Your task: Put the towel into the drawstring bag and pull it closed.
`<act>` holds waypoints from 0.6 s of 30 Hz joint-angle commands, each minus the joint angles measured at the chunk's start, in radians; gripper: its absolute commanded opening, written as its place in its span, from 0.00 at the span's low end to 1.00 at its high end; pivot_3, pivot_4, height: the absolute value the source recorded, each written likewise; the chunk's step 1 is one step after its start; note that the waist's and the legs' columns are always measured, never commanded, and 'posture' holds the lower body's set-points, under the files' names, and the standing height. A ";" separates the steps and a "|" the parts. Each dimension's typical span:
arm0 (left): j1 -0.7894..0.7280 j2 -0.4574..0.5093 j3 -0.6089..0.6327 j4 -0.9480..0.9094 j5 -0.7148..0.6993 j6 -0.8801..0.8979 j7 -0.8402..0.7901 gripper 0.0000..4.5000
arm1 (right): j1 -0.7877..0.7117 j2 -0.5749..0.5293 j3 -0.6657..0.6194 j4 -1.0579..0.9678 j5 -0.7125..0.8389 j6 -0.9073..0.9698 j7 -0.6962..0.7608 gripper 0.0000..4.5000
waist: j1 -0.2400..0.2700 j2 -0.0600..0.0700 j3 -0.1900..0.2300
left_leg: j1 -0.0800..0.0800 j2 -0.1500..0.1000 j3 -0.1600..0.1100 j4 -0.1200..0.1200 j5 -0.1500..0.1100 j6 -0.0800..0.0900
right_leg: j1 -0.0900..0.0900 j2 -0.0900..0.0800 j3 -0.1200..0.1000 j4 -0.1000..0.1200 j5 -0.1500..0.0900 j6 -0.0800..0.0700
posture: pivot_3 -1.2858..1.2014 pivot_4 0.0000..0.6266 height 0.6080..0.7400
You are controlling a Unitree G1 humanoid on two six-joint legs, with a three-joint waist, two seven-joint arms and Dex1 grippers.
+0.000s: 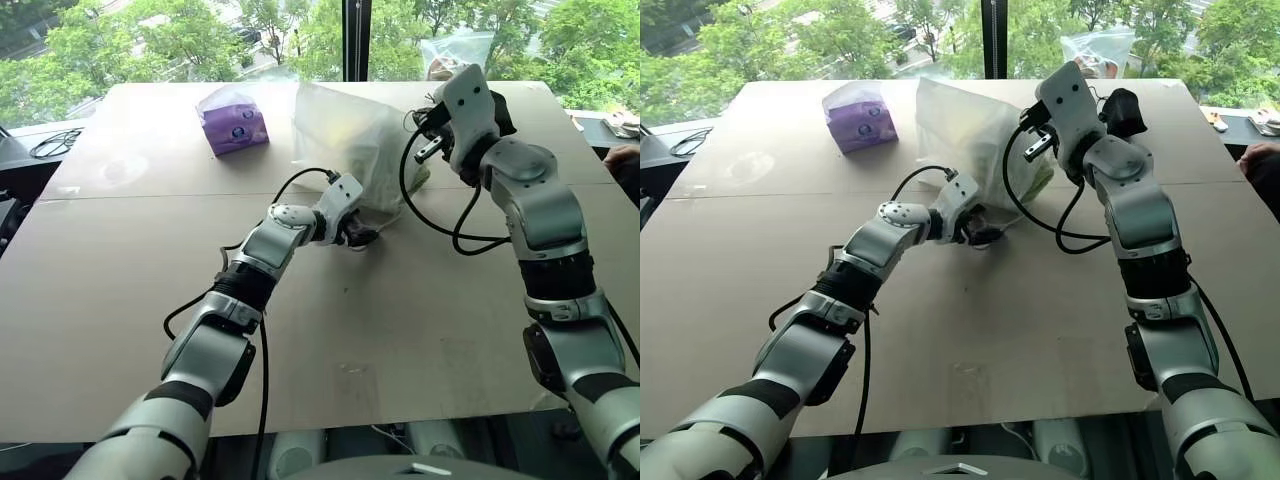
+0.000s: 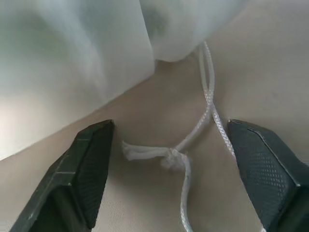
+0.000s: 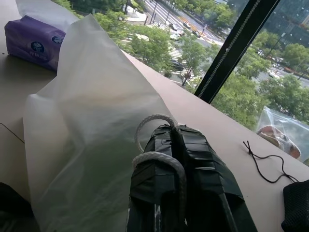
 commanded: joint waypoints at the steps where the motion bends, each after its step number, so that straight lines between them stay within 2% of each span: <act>1: 0.034 -0.004 -0.059 0.072 0.045 0.046 -0.082 0.43 | 0.002 0.005 -0.010 -0.049 -0.002 -0.006 -0.018 0.00 | 0.000 0.000 0.000 | 0.000 0.000 0.000 0.000 0.000 0.000 | 0.000 0.000 0.000 0.000 0.000 0.000 | 0.52 0.24 1.00; 5: 0.051 0.003 -0.008 0.065 0.030 -0.012 -0.127 0.03 | 0.029 0.019 -0.012 -0.067 0.003 0.004 -0.034 0.00 | 0.000 0.000 -0.001 | 0.000 0.000 0.000 0.000 0.000 0.000 | 0.000 0.000 0.000 0.000 0.000 0.000 | 0.52 0.24 1.00; 7: 0.079 0.024 0.049 0.011 -0.009 -0.049 -0.154 0.01 | 0.036 0.025 -0.023 -0.068 0.009 0.007 -0.044 0.00 | -0.003 0.001 -0.001 | 0.000 0.000 0.000 0.000 0.000 0.000 | 0.000 0.000 0.000 0.000 0.000 0.000 | 0.52 0.24 1.00; 10: 0.145 0.112 0.145 -0.097 -0.042 -0.115 -0.175 0.01 | 0.035 0.024 -0.041 -0.069 0.016 0.011 -0.056 0.00 | -0.010 0.001 -0.001 | 0.000 0.001 0.000 -0.001 0.000 0.000 | -0.001 0.000 0.001 0.000 0.000 0.000 | 0.52 0.24 1.00; 16: 0.212 0.259 0.478 -0.254 -0.217 -0.266 -0.157 0.01 | 0.004 0.004 -0.086 -0.079 0.039 0.033 -0.064 0.00 | -0.020 0.000 0.001 | -0.002 0.003 -0.002 -0.002 0.000 0.000 | -0.004 0.000 0.001 0.001 0.000 0.000 | 0.52 0.24 1.00; 18: 0.224 0.302 0.539 -0.285 -0.250 -0.225 -0.143 0.01 | -0.009 -0.003 -0.103 -0.077 0.050 0.039 -0.062 0.00 | -0.019 0.000 0.001 | -0.002 0.003 -0.002 -0.002 0.000 0.000 | -0.004 -0.001 0.001 0.000 0.000 0.000 | 0.52 0.24 1.00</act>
